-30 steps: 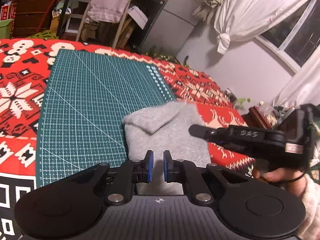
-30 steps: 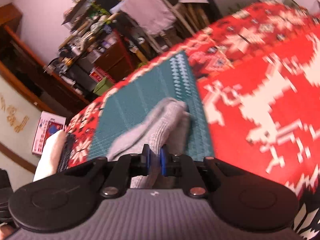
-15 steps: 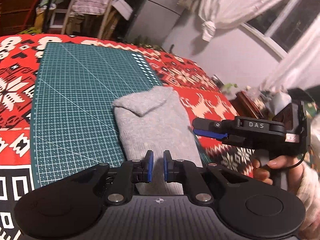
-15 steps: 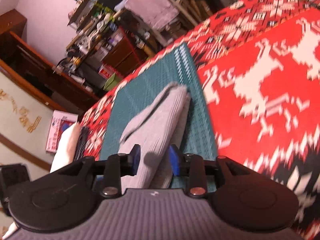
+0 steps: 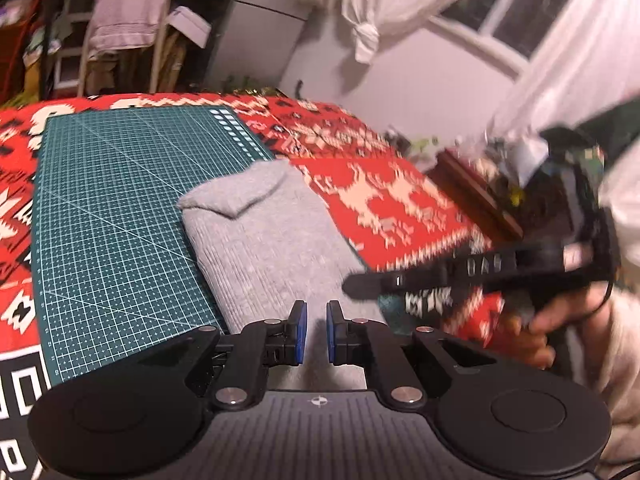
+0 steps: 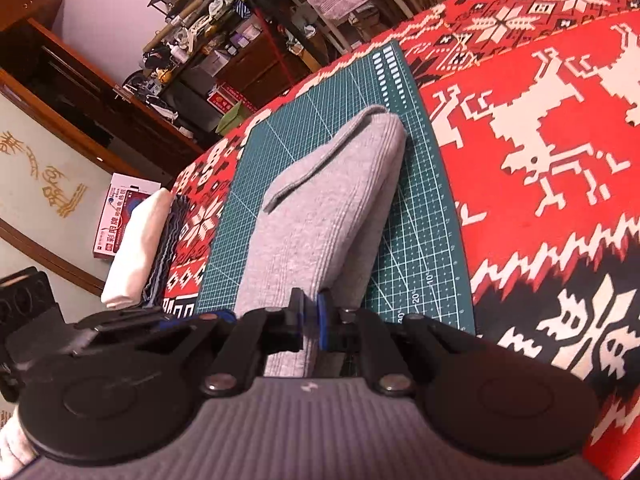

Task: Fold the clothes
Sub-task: 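Open the left gripper and press the folded shirt strip flat with both grippers, then move both open grippers to the hem end of the grey shirt strip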

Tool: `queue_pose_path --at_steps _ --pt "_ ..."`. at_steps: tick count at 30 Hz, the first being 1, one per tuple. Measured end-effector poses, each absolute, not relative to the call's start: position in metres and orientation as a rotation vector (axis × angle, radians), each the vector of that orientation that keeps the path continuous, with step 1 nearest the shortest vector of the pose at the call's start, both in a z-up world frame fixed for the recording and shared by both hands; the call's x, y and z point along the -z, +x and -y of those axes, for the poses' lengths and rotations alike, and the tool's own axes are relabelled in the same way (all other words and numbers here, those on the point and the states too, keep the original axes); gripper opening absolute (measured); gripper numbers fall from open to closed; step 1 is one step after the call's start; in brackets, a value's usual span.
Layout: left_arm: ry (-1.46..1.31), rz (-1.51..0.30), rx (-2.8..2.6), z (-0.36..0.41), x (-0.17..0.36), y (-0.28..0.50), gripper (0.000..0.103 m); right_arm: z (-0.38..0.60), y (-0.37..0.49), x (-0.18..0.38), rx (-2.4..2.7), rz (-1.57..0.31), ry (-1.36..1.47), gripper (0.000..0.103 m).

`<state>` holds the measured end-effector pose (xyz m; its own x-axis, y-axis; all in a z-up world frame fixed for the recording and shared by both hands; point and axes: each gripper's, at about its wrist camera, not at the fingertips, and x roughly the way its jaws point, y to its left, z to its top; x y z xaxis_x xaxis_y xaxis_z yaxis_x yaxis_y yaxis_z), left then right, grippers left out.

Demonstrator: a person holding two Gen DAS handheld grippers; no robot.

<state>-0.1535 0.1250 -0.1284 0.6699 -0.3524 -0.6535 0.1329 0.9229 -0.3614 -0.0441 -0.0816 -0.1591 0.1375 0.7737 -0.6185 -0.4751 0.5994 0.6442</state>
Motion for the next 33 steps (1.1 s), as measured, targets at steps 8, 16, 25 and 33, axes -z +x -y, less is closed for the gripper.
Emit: queue_pose_path --at_steps 8,16,25,33 --pt "-0.23 -0.822 0.263 -0.121 0.141 -0.153 0.008 0.083 -0.052 0.172 -0.913 -1.079 0.301 0.009" --pt "-0.137 -0.821 0.234 -0.114 0.132 -0.17 0.008 0.095 -0.073 0.14 -0.889 -1.009 0.075 0.018" --pt "-0.115 -0.809 0.233 -0.106 0.121 -0.193 0.008 0.084 -0.116 0.099 -0.96 -0.906 -0.105 0.028" --pt "-0.121 -0.823 0.222 -0.106 0.137 -0.178 0.005 0.037 -0.125 0.117 -0.989 -0.915 -0.196 0.012"
